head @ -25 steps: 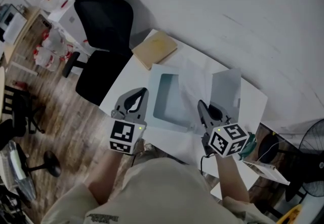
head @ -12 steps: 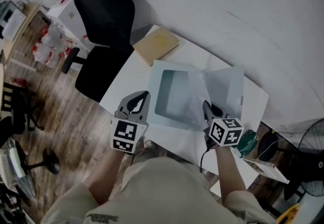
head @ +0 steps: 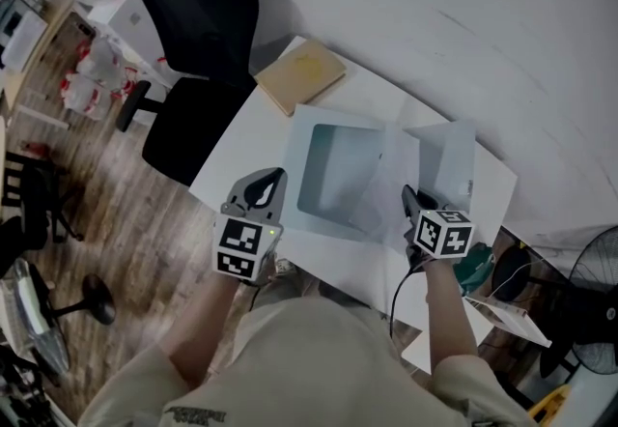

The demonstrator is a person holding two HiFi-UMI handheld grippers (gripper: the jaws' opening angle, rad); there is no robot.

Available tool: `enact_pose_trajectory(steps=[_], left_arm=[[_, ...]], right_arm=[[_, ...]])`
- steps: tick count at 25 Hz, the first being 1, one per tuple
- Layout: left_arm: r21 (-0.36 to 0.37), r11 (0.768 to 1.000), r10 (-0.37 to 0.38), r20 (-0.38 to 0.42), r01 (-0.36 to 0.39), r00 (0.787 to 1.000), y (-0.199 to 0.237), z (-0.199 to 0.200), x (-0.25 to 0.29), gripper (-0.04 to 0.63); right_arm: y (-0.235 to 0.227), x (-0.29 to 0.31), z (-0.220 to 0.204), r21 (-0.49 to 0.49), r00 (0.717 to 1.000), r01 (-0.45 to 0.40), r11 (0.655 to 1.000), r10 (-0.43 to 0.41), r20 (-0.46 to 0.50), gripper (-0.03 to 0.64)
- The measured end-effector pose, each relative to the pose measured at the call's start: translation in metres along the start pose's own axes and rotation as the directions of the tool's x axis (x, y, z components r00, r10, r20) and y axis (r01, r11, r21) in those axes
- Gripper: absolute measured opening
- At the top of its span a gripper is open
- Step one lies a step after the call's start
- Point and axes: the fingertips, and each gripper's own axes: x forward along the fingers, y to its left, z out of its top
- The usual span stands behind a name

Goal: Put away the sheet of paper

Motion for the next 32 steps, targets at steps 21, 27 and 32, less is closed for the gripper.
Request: enact_pose_trajectory(steps=[21,27,32], left_arm=[[-0.034,0.999,0.002,-0.183,-0.009,0.983,0.008,-0.087,0.048,0.020],[-0.035,0.999,0.009,-0.203,-0.017,0.979,0.008,-0.092,0.054,0.020],[-0.038,0.999,0.018,-0.215,-0.027,0.976,0.012,-0.096,0.058,0.020]], right_arm=[[-0.032,0.038,-0.026,0.228,0.955,-0.268,0.936,0.290,-0.064,0.021],[-0.031,0.053,-0.026,0.288,0.942,-0.305,0.908,0.332,-0.048,0.021],[-0.027,0.069,-0.026,0.319,0.932,-0.324,0.890,0.358,-0.053,0.021]])
